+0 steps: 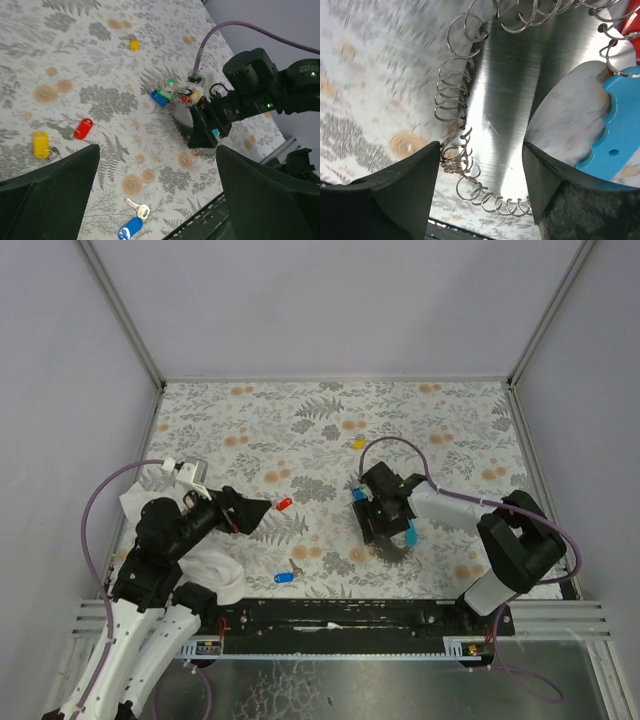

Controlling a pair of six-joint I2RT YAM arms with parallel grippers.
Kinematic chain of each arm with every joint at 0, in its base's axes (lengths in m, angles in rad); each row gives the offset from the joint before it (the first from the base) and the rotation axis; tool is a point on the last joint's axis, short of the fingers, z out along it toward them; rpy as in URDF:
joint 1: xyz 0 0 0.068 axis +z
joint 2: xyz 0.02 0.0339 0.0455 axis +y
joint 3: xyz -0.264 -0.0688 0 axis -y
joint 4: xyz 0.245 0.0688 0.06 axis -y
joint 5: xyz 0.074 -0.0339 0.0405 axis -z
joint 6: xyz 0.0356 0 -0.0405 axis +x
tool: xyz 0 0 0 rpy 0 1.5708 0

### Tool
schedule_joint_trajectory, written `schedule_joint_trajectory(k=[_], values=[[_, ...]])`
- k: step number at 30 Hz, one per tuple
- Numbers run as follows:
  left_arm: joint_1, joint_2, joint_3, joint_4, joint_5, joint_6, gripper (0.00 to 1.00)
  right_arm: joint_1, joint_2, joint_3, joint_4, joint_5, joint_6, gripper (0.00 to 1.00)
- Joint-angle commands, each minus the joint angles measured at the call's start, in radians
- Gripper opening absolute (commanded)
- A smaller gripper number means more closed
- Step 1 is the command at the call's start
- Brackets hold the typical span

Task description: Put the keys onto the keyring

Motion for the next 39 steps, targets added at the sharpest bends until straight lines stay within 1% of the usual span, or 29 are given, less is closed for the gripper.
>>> schedule_joint_trajectory(k=[1,3,4,6,9,13,15,18,21,23,26,32,36,39], values=[[-0.005,0.044,-0.035,0.098,0.14,-0.117,1.0,0.104,-0.102,-0.055,-0.048,0.066,0.1,0.76],[-0.005,0.061,-0.06,0.125,0.178,-0.162,1.0,0.119,-0.171,-0.066,-0.039,0.065,0.113,0.81],[-0.005,0.071,-0.073,0.14,0.192,-0.183,1.0,0.12,-0.205,-0.074,-0.037,0.069,0.117,0.87],[-0.005,0.09,-0.103,0.169,0.209,-0.22,1.0,0.119,-0.264,-0.077,-0.038,0.096,0.119,0.91],[-0.005,0.122,-0.151,0.219,0.218,-0.268,1.0,0.122,-0.303,-0.074,-0.042,0.142,0.119,0.92],[-0.006,0.148,-0.212,0.295,0.2,-0.334,1.0,0.172,-0.284,-0.05,-0.016,0.204,0.123,0.91],[-0.006,0.158,-0.23,0.318,0.166,-0.354,1.0,0.191,-0.254,-0.03,0.005,0.226,0.121,0.87],[-0.006,0.168,-0.255,0.337,0.105,-0.376,1.0,0.216,-0.177,0.016,0.017,0.274,0.11,0.77],[-0.006,0.194,-0.263,0.346,0.082,-0.387,1.0,0.254,-0.087,0.082,0.013,0.34,0.091,0.71],[-0.006,0.205,-0.275,0.354,0.067,-0.405,1.0,0.271,-0.037,0.12,0.006,0.391,0.085,0.63],[-0.006,0.209,-0.295,0.381,0.048,-0.429,1.0,0.285,0.015,0.169,-0.012,0.418,0.085,0.53],[-0.006,0.217,-0.305,0.395,0.021,-0.441,1.0,0.351,0.092,0.218,-0.057,0.487,0.151,0.44],[-0.006,0.232,-0.31,0.405,0.027,-0.445,1.0,0.384,0.155,0.257,-0.11,0.56,0.22,0.35],[-0.006,0.236,-0.309,0.405,0.035,-0.444,1.0,0.398,0.201,0.282,-0.151,0.618,0.258,0.32]])
